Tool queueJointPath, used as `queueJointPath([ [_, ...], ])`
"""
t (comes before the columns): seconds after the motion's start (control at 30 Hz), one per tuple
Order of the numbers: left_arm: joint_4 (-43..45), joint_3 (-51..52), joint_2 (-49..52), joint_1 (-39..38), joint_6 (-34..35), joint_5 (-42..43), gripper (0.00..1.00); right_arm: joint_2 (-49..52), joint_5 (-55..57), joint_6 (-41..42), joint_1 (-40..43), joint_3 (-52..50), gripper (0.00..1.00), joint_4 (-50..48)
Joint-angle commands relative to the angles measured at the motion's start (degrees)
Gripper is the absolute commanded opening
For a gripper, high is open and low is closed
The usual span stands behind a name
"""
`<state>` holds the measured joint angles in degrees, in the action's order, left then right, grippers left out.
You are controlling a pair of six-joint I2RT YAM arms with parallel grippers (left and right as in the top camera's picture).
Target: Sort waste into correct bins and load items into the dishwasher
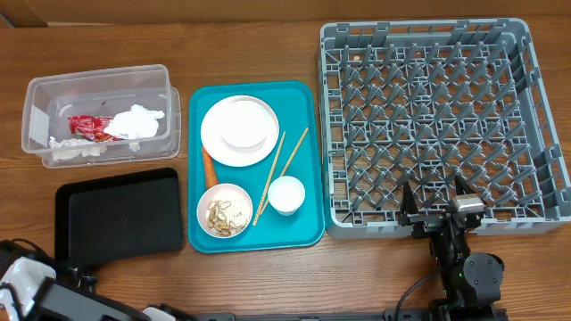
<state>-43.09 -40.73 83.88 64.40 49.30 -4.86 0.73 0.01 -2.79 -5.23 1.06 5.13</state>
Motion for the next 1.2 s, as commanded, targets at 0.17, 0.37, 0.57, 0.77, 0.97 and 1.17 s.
queueJointPath([
  [0.17,3.0,-1.1,1.8,0.3,-6.1,9.1,0.04,-0.6,-0.2,-0.1,0.2,-0.6,1.0,-0.3],
  [0.37,3.5,-2.4,1.8,0.3,-6.6,11.1,0.04,-0.6,-0.2,-0.1,0.2,-0.6,1.0,-0.3],
  [0.57,5.9,-2.4,1.8,0.3,-6.5,13.6,0.04,-0.6,-0.2,-0.1,0.2,-0.6,1.0,-0.3],
  [0.77,7.3,-2.4,1.8,-0.4,-6.5,14.4,0.04,-0.6,-0.2,-0.1,0.2,-0.6,1.0,-0.3],
  [0.97,9.0,-2.4,1.8,-0.5,-6.7,16.8,0.05,-0.6,-0.2,-0.1,0.2,-0.6,1.0,-0.3],
  [1.17,8.5,-2.8,1.8,-0.5,-7.8,18.3,0.04,-0.6,-0.1,-0.1,0.2,-0.6,1.0,-0.3],
])
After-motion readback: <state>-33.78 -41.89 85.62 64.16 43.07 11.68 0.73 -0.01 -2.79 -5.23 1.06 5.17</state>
